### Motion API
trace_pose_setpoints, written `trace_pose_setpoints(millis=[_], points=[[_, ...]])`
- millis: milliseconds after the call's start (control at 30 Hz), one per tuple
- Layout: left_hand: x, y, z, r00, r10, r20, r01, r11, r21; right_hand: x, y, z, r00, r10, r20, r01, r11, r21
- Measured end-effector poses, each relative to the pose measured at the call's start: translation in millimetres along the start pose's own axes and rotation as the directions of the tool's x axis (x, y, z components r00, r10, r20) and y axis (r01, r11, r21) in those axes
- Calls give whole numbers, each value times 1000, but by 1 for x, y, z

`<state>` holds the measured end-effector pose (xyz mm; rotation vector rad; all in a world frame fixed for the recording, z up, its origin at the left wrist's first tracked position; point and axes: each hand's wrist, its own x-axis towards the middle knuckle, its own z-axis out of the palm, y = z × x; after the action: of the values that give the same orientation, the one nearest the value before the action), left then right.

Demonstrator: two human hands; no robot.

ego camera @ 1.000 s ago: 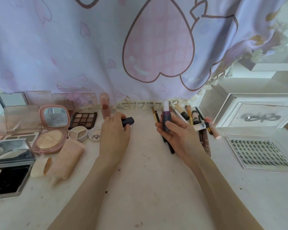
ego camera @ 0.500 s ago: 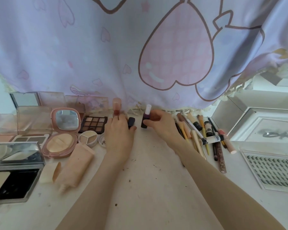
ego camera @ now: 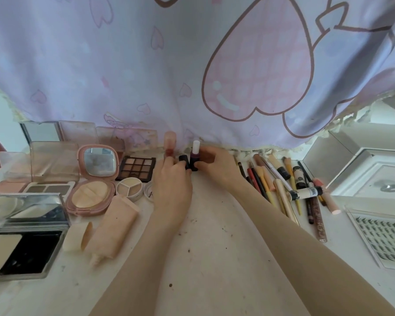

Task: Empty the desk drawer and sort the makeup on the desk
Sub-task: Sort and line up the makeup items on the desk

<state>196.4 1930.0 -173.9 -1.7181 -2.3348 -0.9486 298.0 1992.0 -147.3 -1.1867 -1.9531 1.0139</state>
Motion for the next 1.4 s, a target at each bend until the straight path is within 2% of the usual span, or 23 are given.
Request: trace_pose_setpoints(millis=[133, 300, 467, 533, 667, 767, 833, 967, 1167, 1267, 1333, 1400], points=[[-4, 1, 1, 1000, 12, 3, -12, 998, 54, -1, -1, 2, 1000, 6, 0, -6, 1000, -8], [-8, 2, -2, 1000, 26, -16, -26, 999, 25, -7, 0, 1, 999, 37, 1, -37, 999, -21], [-13, 10, -2, 980, 192, -48, -194, 980, -42, -27, 0, -25, 995, 84, -53, -91, 988, -128], [-19, 15, 0, 955, 297, 9, -295, 952, -79, -41, 0, -43, 992, 75, -98, -91, 981, -170], [-35, 28, 2, 874, 407, 267, -389, 914, -119, -76, 4, -81, 975, 61, -216, -116, 961, -251], [-43, 31, 2, 814, 401, 421, -413, 908, -66, -102, 13, -103, 939, 110, -326, -223, 917, -331], [-45, 32, 2, 795, 379, 473, -414, 910, -33, -116, 19, -108, 913, 168, -372, -323, 853, -410], [-46, 36, 0, 784, 358, 507, -407, 913, -15, -130, 24, -101, 878, 335, -342, -467, 759, -454], [-48, 35, -1, 798, 369, 477, -380, 922, -77, -124, 26, -97, 848, 398, -350, -527, 700, -482], [-47, 35, -2, 841, 409, 354, -368, 912, -181, -129, 21, -100, 845, 318, -430, -488, 788, -376], [-46, 39, -4, 878, 413, 243, -338, 893, -295, -131, 15, -101, 850, 227, -476, -385, 884, -265], [-45, 42, -9, 896, 426, 128, -351, 854, -383, -129, 8, -99, 893, 191, -409, -273, 950, -153]])
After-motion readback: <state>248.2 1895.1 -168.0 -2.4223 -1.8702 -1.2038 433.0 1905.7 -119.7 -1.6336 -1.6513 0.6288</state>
